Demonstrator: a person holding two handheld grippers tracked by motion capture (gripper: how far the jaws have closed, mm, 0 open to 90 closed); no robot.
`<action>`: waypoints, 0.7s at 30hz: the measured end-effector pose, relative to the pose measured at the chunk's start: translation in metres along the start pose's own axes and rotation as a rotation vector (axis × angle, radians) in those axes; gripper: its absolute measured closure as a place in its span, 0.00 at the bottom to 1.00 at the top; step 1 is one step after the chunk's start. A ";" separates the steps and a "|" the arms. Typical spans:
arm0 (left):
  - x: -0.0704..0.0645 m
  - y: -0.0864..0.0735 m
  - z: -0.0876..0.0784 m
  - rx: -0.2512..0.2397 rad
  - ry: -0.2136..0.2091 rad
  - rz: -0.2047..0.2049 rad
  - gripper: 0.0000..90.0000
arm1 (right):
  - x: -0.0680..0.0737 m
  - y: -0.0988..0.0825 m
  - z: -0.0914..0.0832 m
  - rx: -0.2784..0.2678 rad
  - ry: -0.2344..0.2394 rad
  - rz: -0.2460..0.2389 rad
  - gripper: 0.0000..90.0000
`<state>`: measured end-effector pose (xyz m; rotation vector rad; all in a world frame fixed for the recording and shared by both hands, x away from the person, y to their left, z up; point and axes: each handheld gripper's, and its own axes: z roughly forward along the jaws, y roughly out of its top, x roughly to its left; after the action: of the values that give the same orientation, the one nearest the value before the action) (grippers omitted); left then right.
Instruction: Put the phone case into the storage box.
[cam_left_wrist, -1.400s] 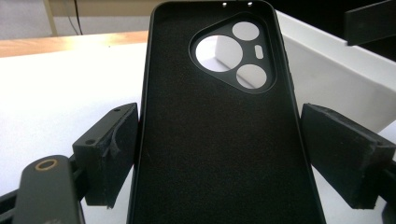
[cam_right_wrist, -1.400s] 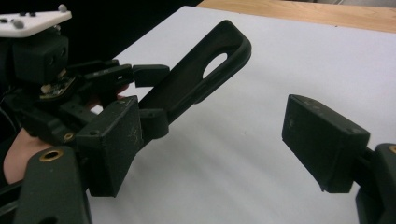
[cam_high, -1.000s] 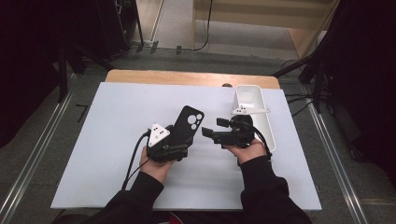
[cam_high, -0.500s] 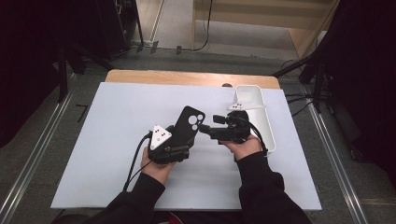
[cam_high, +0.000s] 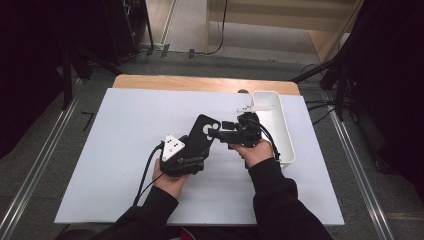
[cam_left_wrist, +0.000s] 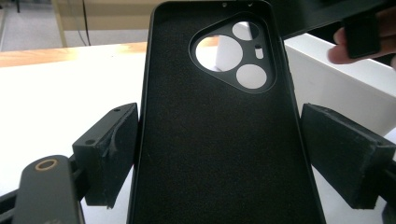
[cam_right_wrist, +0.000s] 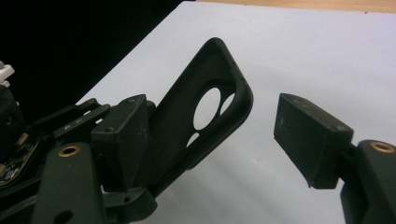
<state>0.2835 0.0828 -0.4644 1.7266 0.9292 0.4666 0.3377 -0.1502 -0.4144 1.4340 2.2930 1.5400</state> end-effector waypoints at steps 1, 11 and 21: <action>0.000 0.000 0.000 -0.003 0.002 0.003 0.16 | 0.000 0.001 0.001 0.007 0.000 0.006 0.29; -0.001 -0.001 0.001 -0.005 -0.002 -0.005 0.15 | -0.005 0.006 0.014 0.040 0.028 0.053 0.37; -0.002 -0.002 0.000 -0.016 0.011 0.000 0.16 | -0.010 0.012 0.022 0.059 0.067 0.164 0.63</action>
<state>0.2817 0.0811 -0.4664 1.7109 0.9311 0.4831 0.3615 -0.1405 -0.4213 1.6486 2.3292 1.5969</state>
